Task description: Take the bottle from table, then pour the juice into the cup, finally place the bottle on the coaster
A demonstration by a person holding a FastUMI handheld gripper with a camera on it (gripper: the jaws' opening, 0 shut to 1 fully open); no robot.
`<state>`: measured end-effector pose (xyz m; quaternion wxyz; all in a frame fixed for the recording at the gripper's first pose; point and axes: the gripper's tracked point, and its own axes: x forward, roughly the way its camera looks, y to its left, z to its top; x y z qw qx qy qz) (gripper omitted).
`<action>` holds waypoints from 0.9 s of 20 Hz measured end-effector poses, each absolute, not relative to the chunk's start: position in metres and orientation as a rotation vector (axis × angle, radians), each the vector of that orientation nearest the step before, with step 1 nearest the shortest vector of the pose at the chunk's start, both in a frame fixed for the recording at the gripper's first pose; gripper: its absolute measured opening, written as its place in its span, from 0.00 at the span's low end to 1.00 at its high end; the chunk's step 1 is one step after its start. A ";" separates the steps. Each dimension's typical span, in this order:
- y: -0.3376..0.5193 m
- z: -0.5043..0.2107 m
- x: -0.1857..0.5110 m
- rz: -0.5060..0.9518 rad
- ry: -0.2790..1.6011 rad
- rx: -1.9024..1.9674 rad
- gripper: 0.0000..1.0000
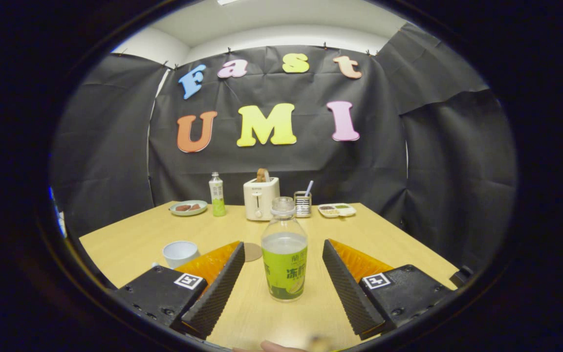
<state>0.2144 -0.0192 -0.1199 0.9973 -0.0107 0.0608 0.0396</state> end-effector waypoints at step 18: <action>-0.015 -0.155 0.279 0.119 0.182 -0.078 0.80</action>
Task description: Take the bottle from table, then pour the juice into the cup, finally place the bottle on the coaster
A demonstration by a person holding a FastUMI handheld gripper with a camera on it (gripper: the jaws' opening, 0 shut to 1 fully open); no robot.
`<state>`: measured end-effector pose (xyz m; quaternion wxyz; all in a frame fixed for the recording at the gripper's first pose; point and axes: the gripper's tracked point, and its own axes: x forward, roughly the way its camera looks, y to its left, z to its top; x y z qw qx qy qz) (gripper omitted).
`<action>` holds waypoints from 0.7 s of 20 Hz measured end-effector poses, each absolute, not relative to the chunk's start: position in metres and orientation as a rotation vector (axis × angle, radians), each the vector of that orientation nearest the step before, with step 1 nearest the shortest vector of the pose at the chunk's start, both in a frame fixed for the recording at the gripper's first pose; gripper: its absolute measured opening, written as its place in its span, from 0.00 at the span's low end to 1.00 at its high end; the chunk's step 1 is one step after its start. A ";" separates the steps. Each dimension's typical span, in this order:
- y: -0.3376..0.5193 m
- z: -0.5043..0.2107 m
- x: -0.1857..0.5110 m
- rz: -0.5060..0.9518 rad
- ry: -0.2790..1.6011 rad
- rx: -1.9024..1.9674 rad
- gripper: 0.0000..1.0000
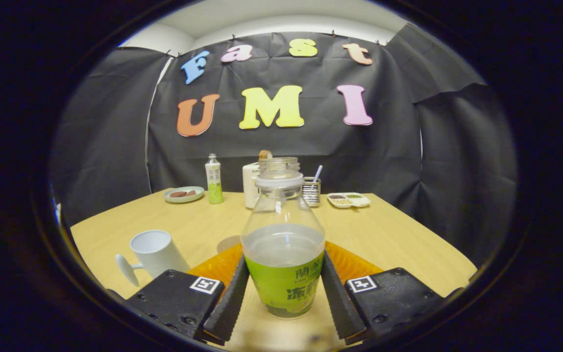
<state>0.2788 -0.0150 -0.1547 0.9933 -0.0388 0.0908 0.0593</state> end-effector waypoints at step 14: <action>-0.037 -0.096 0.216 0.120 0.204 -0.125 0.80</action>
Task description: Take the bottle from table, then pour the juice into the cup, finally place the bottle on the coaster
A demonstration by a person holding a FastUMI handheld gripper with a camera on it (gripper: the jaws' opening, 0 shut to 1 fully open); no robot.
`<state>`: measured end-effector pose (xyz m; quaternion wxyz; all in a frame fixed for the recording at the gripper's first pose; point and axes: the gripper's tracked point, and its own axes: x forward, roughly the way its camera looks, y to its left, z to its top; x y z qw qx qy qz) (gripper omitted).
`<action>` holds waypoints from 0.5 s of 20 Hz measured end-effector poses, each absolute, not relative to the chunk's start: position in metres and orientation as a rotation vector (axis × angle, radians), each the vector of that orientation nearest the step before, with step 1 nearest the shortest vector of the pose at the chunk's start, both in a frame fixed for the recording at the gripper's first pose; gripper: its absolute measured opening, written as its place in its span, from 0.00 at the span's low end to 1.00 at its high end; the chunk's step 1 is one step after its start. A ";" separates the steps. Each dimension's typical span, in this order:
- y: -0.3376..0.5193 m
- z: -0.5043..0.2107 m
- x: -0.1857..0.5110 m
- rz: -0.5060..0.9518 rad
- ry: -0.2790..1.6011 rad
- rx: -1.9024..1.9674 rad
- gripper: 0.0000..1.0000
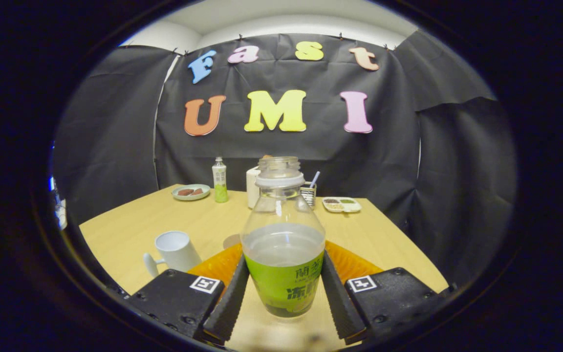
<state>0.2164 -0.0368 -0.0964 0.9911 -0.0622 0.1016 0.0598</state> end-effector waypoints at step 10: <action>-0.025 -0.061 0.207 0.015 0.198 -0.339 0.81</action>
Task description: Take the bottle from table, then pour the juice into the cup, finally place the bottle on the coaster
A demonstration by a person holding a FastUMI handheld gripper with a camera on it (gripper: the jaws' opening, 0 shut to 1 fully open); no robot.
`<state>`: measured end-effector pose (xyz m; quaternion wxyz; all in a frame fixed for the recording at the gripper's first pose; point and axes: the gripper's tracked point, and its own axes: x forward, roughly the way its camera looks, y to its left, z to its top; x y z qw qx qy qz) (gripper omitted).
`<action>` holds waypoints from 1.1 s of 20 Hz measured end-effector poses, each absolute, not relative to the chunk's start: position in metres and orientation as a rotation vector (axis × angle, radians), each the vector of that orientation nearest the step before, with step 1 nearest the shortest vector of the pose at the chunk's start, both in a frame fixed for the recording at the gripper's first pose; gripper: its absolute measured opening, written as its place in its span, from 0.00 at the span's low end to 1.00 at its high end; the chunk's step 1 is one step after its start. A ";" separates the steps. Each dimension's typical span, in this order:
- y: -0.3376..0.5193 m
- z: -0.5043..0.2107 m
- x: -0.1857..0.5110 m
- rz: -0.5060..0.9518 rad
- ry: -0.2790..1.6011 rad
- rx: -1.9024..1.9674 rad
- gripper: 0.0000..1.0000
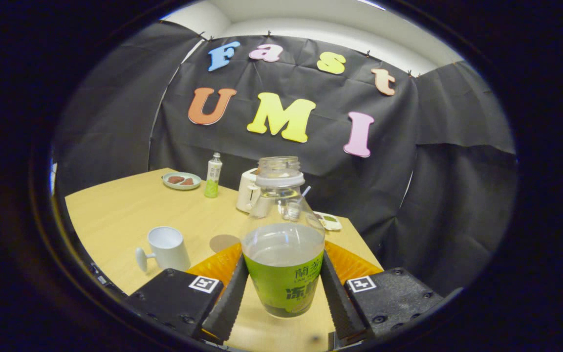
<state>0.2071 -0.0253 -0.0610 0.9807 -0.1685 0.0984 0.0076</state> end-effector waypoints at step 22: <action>0.036 -0.064 0.255 -0.244 0.062 -1.320 0.80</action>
